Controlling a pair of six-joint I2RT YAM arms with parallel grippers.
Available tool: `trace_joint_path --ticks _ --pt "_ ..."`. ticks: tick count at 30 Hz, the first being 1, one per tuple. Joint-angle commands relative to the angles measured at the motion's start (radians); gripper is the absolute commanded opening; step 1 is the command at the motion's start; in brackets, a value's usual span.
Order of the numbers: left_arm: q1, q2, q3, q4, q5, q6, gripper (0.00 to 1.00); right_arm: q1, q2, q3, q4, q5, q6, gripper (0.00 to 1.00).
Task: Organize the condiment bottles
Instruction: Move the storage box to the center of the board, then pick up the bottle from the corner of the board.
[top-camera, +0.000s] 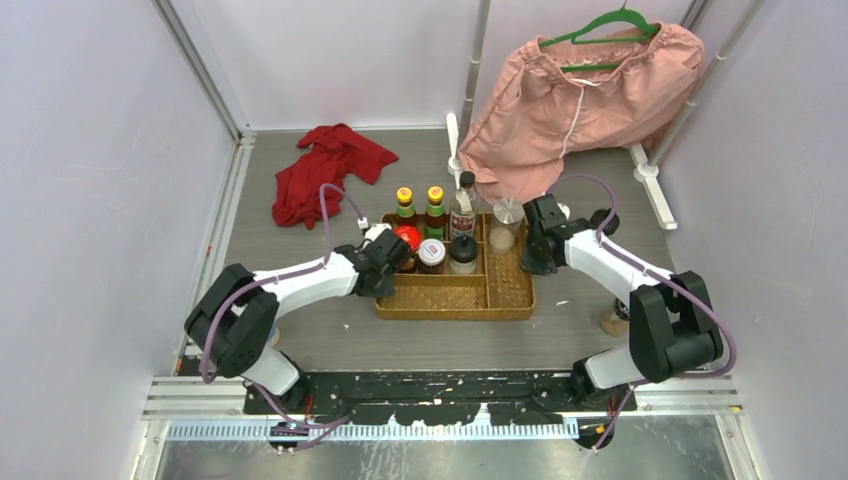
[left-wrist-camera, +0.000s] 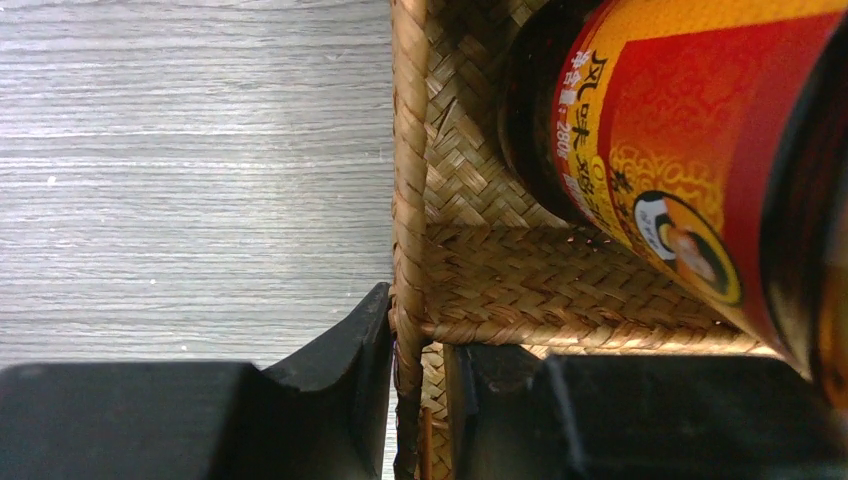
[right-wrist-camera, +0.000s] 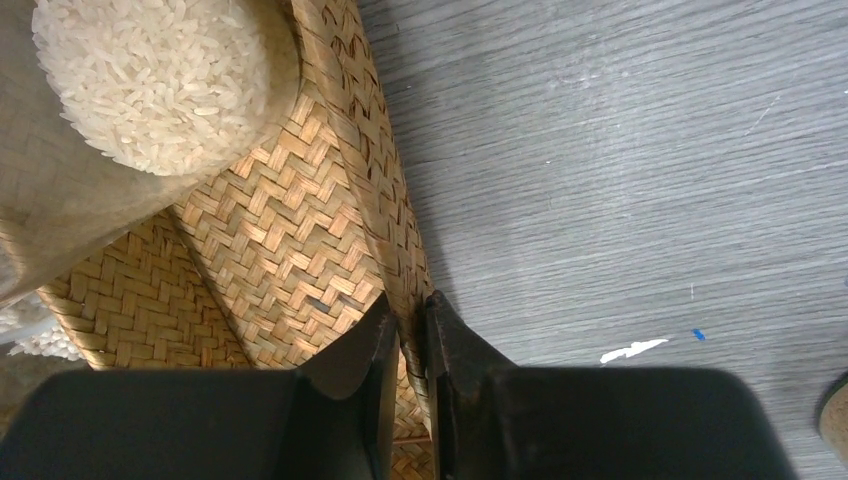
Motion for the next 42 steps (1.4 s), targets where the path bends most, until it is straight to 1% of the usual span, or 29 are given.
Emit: trace_joint_path --ticks 1,5,7,10,11,13,15,16,19,24,26,28,30,32,33,35,39,42 --pt "0.011 0.023 0.069 0.094 -0.004 0.026 0.25 -0.036 0.068 0.028 0.122 -0.007 0.018 0.01" --pt "0.011 0.023 0.093 0.071 -0.007 0.033 0.25 -0.046 0.081 0.034 0.127 -0.021 0.009 0.02" --pt "0.011 0.009 0.099 0.053 -0.005 0.034 0.27 -0.048 0.074 0.031 0.124 -0.028 0.008 0.07" --pt "0.011 -0.035 0.099 0.018 -0.002 0.034 0.31 -0.047 0.041 0.02 0.115 -0.032 0.009 0.27" --pt "0.011 -0.053 0.101 0.0 -0.004 0.033 0.33 -0.047 0.026 0.017 0.11 -0.031 0.009 0.38" --pt "0.011 -0.093 0.102 -0.038 -0.008 0.034 0.39 -0.048 -0.005 0.013 0.096 -0.03 0.009 0.53" --pt "0.011 -0.134 0.101 -0.08 -0.013 0.033 0.45 -0.047 -0.038 0.01 0.077 -0.028 0.009 0.63" --pt "0.011 -0.154 0.1 -0.099 -0.013 0.032 0.46 -0.046 -0.056 0.008 0.067 -0.027 0.01 0.69" --pt "0.011 -0.212 0.099 -0.15 -0.007 0.03 0.47 -0.046 -0.108 0.008 0.032 -0.021 0.011 0.76" --pt "0.011 -0.338 0.08 -0.232 -0.013 0.021 0.47 -0.047 -0.199 0.013 -0.05 0.007 0.007 0.78" --pt "0.011 -0.395 0.083 -0.28 -0.043 0.022 0.47 -0.047 -0.231 0.023 -0.094 0.031 0.0 0.8" --pt "0.011 -0.438 0.105 -0.339 -0.085 0.025 0.48 -0.047 -0.266 0.033 -0.138 0.087 -0.004 0.8" --pt "0.013 -0.457 0.155 -0.429 -0.144 0.01 0.56 -0.049 -0.296 0.046 -0.185 0.146 0.003 0.82" --pt "0.016 -0.463 0.199 -0.525 -0.203 -0.005 0.68 -0.05 -0.325 0.056 -0.23 0.207 0.028 0.85" --pt "0.021 -0.468 0.21 -0.541 -0.213 -0.006 0.73 -0.053 -0.338 0.057 -0.246 0.23 0.039 0.87" --pt "0.047 -0.487 0.208 -0.553 -0.198 -0.002 0.78 -0.07 -0.372 0.058 -0.265 0.265 0.058 0.88" --pt "0.119 -0.558 0.135 -0.476 -0.08 0.026 0.78 -0.138 -0.402 0.094 -0.277 0.285 0.034 0.88" --pt "0.126 -0.581 0.102 -0.461 -0.053 0.031 0.78 -0.208 -0.358 0.141 -0.259 0.272 -0.015 0.88"
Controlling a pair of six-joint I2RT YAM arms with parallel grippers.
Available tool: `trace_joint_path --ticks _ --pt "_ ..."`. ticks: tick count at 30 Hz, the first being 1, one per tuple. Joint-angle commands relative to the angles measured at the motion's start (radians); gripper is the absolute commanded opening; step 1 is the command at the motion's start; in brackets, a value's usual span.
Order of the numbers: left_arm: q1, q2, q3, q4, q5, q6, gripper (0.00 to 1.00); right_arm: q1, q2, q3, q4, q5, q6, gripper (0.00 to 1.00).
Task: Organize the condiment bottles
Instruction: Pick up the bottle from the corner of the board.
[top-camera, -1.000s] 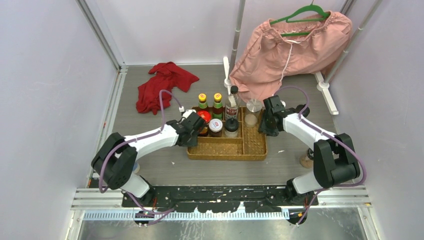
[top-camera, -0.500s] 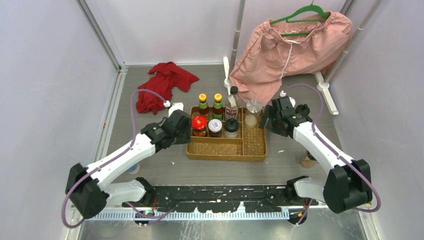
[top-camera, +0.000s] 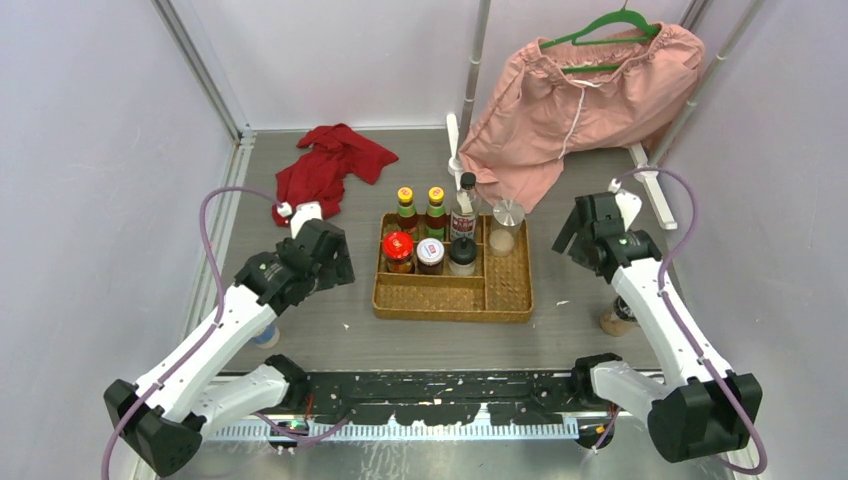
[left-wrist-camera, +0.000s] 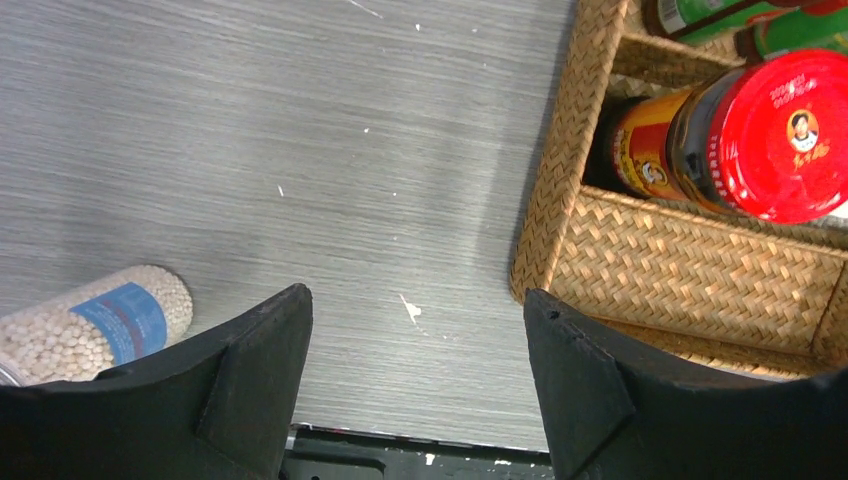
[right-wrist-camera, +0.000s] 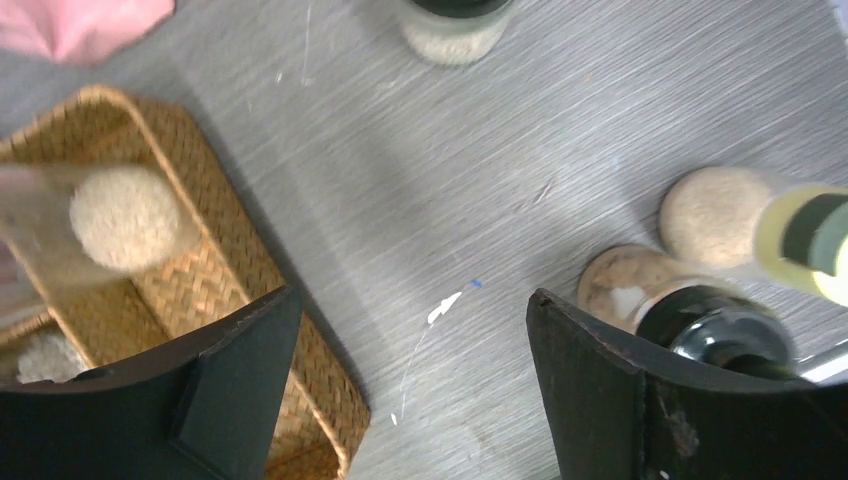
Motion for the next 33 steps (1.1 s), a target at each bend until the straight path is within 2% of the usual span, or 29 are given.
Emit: trace_joint_path --ticks 1,3,5,17,25,33 --pt "0.014 -0.034 -0.039 0.01 0.065 0.023 0.78 -0.093 0.057 0.1 0.025 0.031 -0.049 0.89" --pt "0.014 -0.04 -0.057 0.027 0.097 0.028 0.77 -0.131 0.107 0.126 0.067 0.016 -0.069 0.91" --pt "0.013 -0.053 -0.074 0.04 0.108 0.04 0.77 -0.149 0.161 0.15 0.118 0.005 -0.08 0.99" --pt "0.014 -0.045 -0.033 0.043 0.104 0.103 0.77 -0.168 0.391 0.224 0.257 0.064 -0.157 1.0" --pt "0.014 -0.038 -0.035 0.059 0.122 0.108 0.76 -0.212 0.414 0.205 0.327 0.172 -0.171 1.0" --pt "0.015 -0.051 -0.037 0.058 0.127 0.107 0.76 -0.245 0.458 0.206 0.349 0.128 -0.15 1.0"
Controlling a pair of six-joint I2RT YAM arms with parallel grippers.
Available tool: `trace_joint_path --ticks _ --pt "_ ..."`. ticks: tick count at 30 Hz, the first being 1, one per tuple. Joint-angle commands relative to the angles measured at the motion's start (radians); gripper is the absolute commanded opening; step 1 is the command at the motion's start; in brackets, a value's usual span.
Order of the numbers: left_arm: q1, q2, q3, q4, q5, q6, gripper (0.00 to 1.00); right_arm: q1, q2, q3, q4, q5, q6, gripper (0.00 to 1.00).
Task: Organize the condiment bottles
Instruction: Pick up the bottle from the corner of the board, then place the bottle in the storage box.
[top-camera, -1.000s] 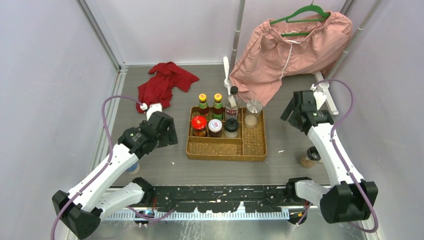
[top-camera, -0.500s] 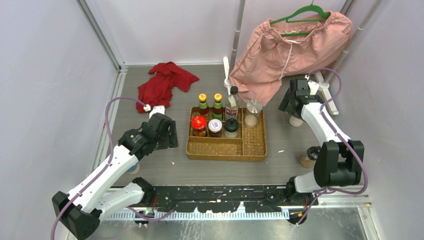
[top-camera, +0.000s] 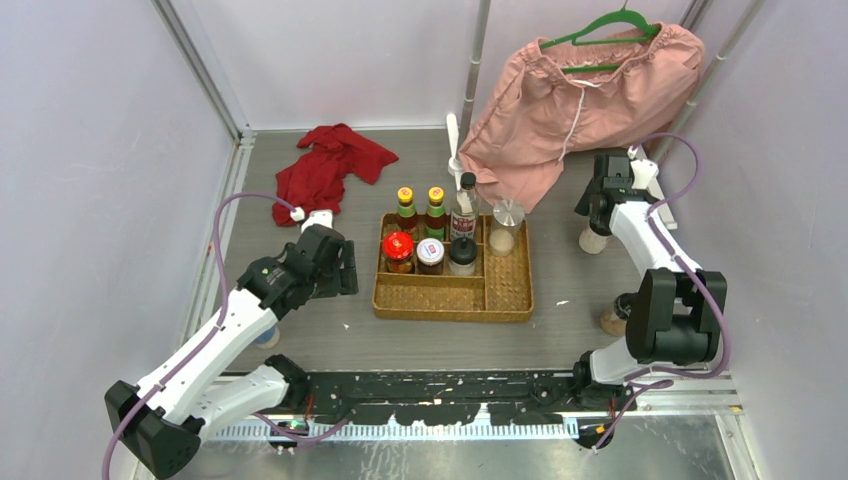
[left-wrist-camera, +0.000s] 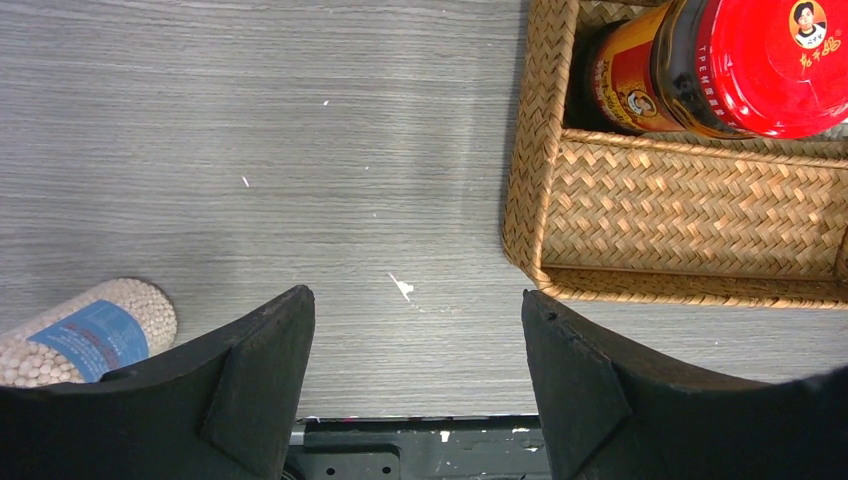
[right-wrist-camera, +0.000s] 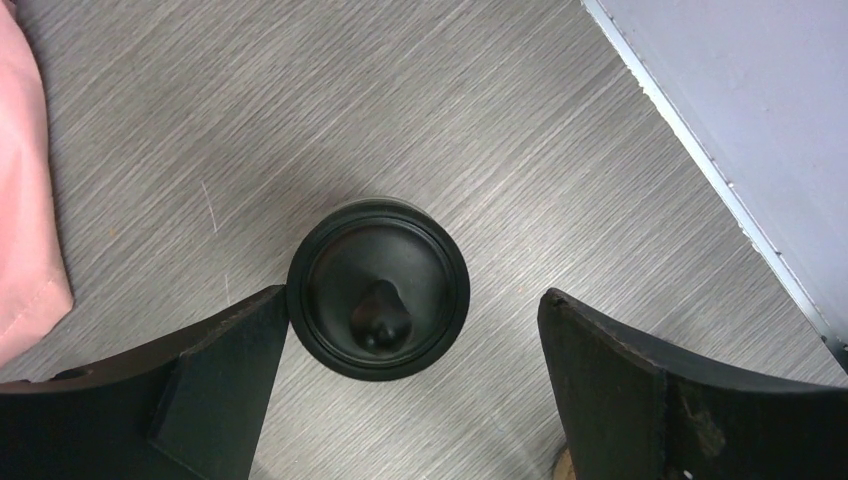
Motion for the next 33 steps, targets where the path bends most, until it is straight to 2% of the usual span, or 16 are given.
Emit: trace_joint_path --ticks 1,4,9,11,16,18,28,33 --pt "0.003 -0.017 0.031 0.029 0.005 0.011 0.76 -0.004 0.024 0.021 0.046 0.0 0.013 1.0" --pt "0.003 -0.022 0.029 0.027 0.005 0.009 0.76 -0.005 0.039 0.017 0.05 -0.014 0.02 0.98" --pt "0.002 -0.033 0.019 0.027 0.008 0.005 0.76 -0.005 0.065 0.016 0.056 -0.018 0.025 0.9" --pt "0.002 -0.036 0.017 0.027 0.009 0.005 0.76 -0.005 0.074 0.02 0.055 -0.019 0.027 0.84" --pt "0.003 -0.035 0.017 0.029 0.009 0.005 0.75 -0.006 0.082 0.024 0.042 -0.023 0.035 0.6" --pt "0.004 -0.034 0.017 0.031 0.009 0.004 0.75 -0.006 0.074 0.02 0.04 -0.027 0.034 0.55" --pt "0.003 -0.027 0.015 0.033 0.006 0.002 0.75 -0.002 -0.07 0.019 -0.035 -0.064 0.041 0.54" --pt "0.004 -0.023 0.02 0.024 -0.018 0.005 0.75 0.023 -0.179 0.026 -0.11 -0.153 0.029 0.54"
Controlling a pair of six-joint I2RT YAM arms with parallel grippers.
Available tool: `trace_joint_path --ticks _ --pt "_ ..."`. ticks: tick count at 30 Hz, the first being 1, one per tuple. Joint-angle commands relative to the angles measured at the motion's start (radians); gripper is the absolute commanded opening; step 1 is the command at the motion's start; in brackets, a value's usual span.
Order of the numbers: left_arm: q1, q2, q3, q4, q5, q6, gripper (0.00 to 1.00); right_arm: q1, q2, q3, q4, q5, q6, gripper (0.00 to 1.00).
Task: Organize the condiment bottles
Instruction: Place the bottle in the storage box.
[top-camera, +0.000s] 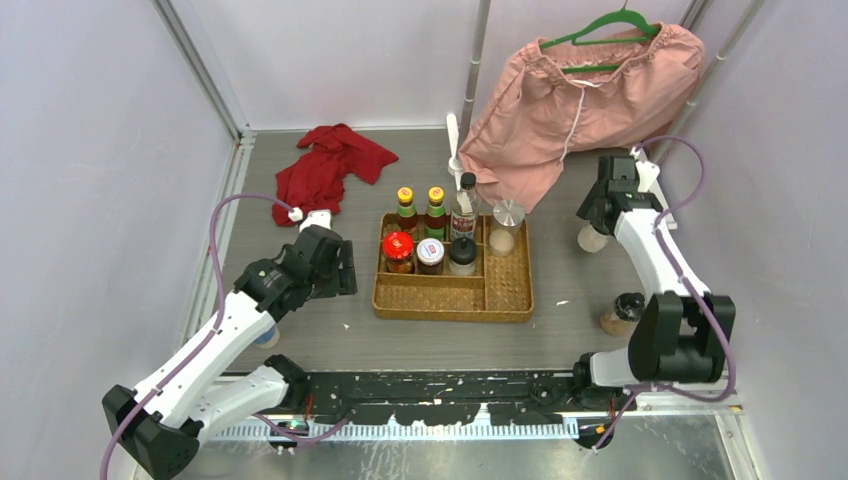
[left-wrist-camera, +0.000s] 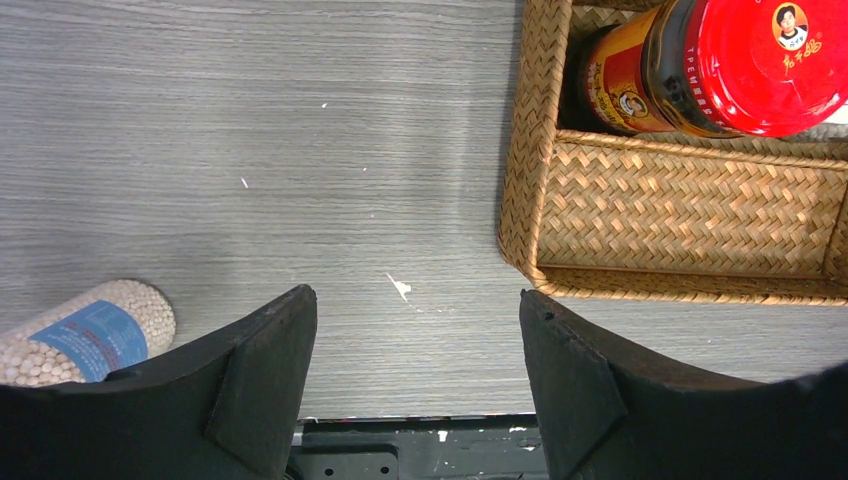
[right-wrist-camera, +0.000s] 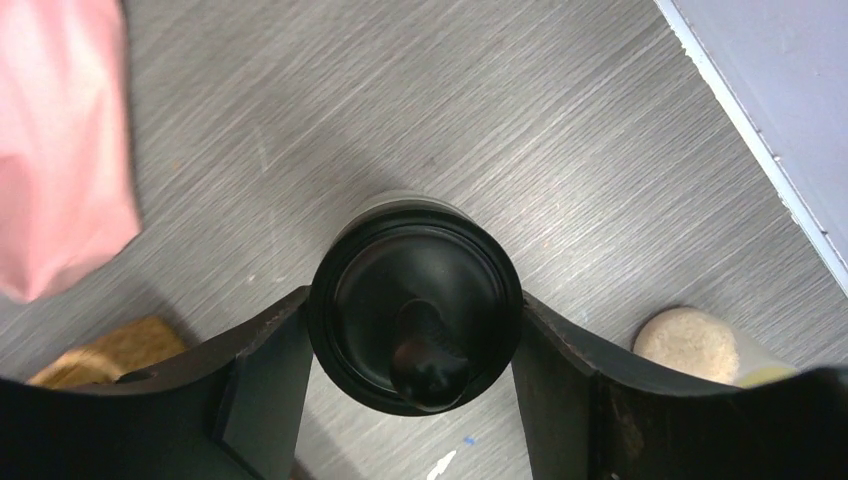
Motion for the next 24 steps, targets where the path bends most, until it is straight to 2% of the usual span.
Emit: trace_joint_path --ticks 1,4,14,24 --pt "0.004 -0.004 0.025 0.017 -0.035 0.005 0.75 0.021 -0.136 0.037 -0.065 -0.08 -0.002 0.54" --pt "0.004 0.0 0.03 0.007 -0.058 0.004 0.75 0.055 -0.193 0.051 -0.133 -0.116 -0.006 0.54" --pt "0.018 -0.006 0.037 -0.021 -0.082 -0.011 0.75 0.417 -0.39 0.144 -0.366 -0.051 0.038 0.53" --pt "0.022 -0.004 0.049 -0.039 -0.094 -0.021 0.75 0.716 -0.426 0.224 -0.459 0.03 0.125 0.52"
